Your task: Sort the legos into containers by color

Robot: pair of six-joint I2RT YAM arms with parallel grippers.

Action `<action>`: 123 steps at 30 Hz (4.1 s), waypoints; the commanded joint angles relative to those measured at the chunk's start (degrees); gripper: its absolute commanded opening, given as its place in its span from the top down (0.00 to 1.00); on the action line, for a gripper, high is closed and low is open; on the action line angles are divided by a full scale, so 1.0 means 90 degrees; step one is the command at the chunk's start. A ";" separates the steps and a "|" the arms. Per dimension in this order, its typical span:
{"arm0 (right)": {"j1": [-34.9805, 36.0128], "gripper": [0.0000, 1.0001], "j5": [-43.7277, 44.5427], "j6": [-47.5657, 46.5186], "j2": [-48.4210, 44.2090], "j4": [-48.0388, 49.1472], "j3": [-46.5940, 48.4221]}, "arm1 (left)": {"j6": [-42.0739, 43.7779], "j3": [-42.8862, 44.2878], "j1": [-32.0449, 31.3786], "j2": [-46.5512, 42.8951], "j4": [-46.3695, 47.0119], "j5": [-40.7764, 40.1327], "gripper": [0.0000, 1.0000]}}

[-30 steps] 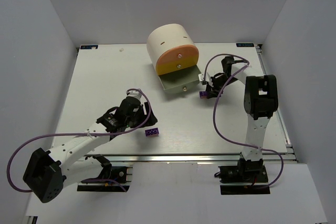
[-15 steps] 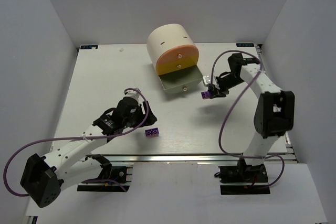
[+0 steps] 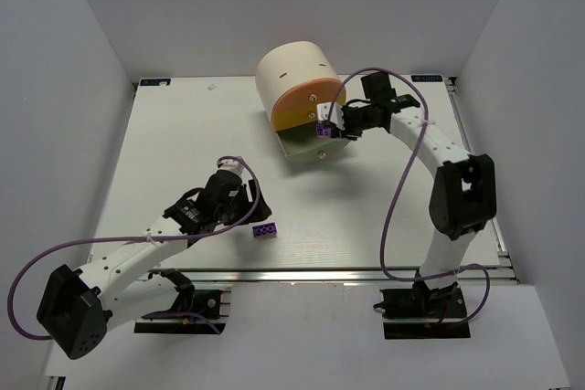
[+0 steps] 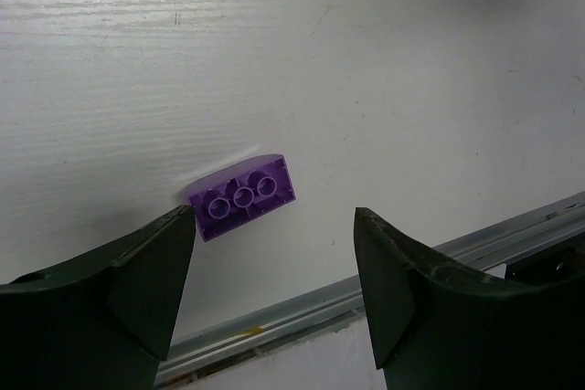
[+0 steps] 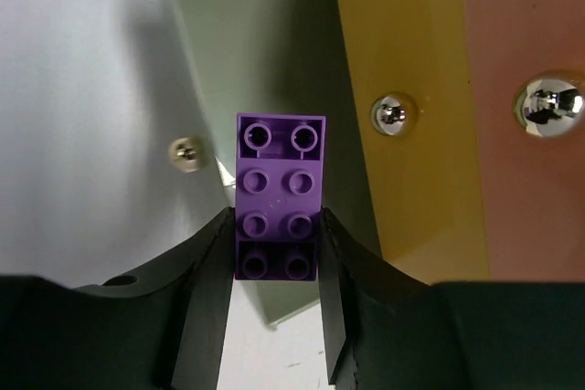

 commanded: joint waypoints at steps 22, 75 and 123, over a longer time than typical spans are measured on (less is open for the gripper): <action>-0.0285 0.20 -0.2971 0.0815 -0.1851 -0.0552 -0.1637 | 0.2423 0.1634 -0.0331 0.1879 -0.0765 0.1052 0.25; -0.1144 1.00 -0.0657 0.4399 -0.4674 0.2389 -0.4942 | 0.5979 0.5854 -0.1016 0.5286 0.0485 -0.1436 0.95; -0.0412 1.00 -0.0278 0.1636 -0.0418 0.2027 -0.1976 | 0.2283 0.3147 -0.0713 0.1640 0.0377 -0.1292 0.35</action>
